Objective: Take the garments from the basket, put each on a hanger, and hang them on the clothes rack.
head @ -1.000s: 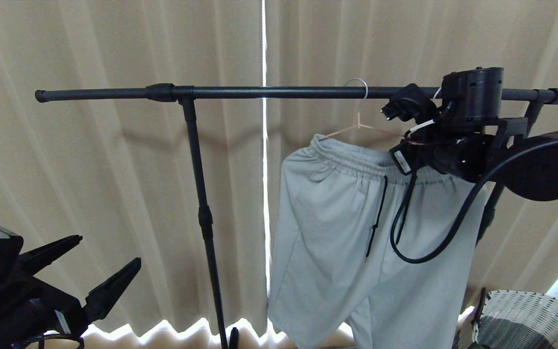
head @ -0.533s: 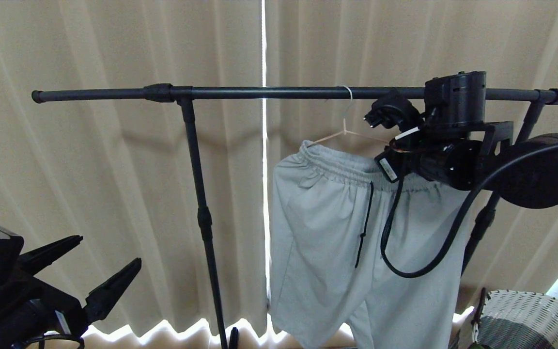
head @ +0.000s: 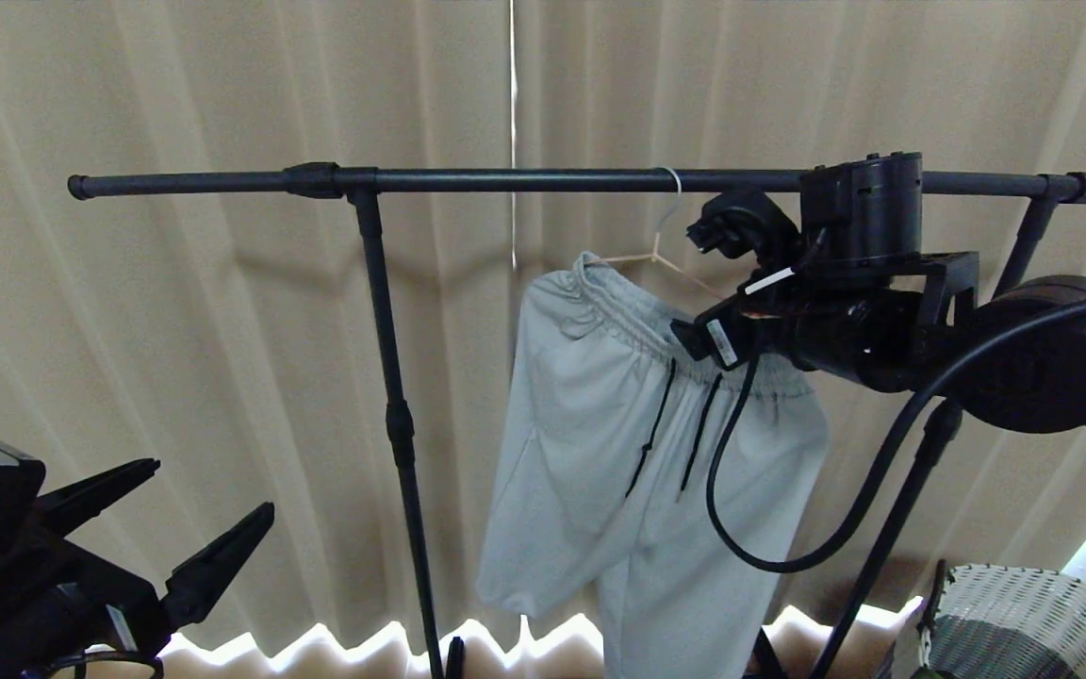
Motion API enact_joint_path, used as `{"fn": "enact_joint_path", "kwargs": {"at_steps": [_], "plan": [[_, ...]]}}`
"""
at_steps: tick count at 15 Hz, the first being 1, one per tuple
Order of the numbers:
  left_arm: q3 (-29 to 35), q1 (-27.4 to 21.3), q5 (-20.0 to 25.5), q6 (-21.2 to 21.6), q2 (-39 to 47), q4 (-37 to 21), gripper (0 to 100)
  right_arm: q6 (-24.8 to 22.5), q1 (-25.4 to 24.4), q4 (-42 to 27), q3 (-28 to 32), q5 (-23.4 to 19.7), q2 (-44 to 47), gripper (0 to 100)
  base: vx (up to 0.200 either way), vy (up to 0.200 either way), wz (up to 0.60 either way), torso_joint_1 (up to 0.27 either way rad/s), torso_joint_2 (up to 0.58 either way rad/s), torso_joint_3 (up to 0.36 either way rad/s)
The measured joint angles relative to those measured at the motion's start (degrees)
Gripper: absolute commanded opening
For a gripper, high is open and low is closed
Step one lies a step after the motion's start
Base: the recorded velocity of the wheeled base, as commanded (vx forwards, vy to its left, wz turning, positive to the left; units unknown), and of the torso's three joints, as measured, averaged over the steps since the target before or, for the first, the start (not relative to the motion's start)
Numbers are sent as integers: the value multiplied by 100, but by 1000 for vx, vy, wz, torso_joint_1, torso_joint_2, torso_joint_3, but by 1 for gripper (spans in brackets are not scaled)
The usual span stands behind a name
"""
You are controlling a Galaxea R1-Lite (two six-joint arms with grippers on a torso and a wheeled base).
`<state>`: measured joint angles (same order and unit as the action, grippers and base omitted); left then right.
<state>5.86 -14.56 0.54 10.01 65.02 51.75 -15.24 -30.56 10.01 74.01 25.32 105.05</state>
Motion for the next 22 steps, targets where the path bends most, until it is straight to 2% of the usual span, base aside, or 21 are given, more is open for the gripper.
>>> {"fn": "enact_joint_path", "kwargs": {"at_steps": [3,7,10,13,17,20,22], "plan": [[0,1,-7,2,-22,0,100,154,-91,283,-235,-22,-171,100,0,0,0,0,0,0],[9,39,-10,24,-39,0,100,156,-162,928,-1117,-22,-805,100,0,0,0,0,0,0],[2,50,-13,33,-78,0,100,150,-124,1030,-1853,-20,-1635,100,0,0,0,0,0,0],[-13,50,-22,35,-172,-21,100,154,196,1062,-2537,-22,-2559,100,-200,0,0,7,4,1],[-218,108,-49,9,-475,-29,100,152,920,1024,-3571,-20,-3722,100,-200,0,0,-1,2,7],[-363,703,-49,112,-557,-32,100,154,1549,1005,-4397,-37,-4430,100,-200,0,0,4,-1,4],[-468,1203,-46,162,-588,-33,100,219,1734,1000,-4935,-37,-4830,100,0,0,0,0,0,0]]}}
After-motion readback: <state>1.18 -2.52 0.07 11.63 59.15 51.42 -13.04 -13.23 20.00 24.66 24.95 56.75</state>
